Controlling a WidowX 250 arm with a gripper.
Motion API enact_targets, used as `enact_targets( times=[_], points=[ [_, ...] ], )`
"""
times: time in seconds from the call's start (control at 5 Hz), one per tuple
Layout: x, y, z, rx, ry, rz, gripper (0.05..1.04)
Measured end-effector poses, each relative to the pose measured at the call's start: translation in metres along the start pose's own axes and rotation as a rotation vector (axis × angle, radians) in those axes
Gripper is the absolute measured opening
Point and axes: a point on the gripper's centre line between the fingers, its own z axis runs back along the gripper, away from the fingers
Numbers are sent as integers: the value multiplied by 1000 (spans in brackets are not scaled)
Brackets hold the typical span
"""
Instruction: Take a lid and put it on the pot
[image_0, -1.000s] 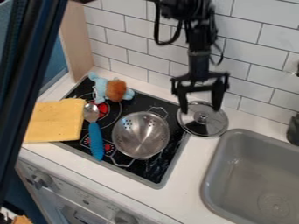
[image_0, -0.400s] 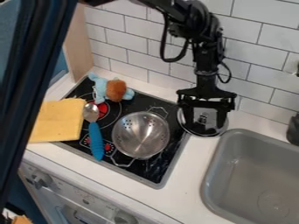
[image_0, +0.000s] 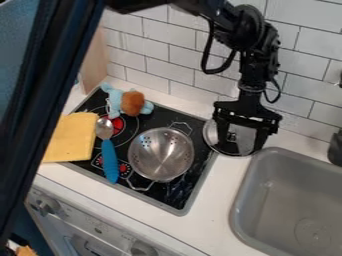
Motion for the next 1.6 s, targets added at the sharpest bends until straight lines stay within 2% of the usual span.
enact_targets(
  times=[0.2, 0.4, 0.6, 0.8, 1.0, 1.4, 1.6],
  points=[
    [15, -1, 10, 40, -54, -16, 999],
    [17, 0, 5, 61, -49, -39, 958],
    [24, -1, -3, 77, -25, -31, 709],
    [24, 3, -5, 112, -18, -30, 439],
    [24, 5, -5, 124, -21, -27, 297],
    [15, 6, -4, 107, -34, -18, 277],
    [8, 3, -1, 75, -32, -17, 277]
  ],
)
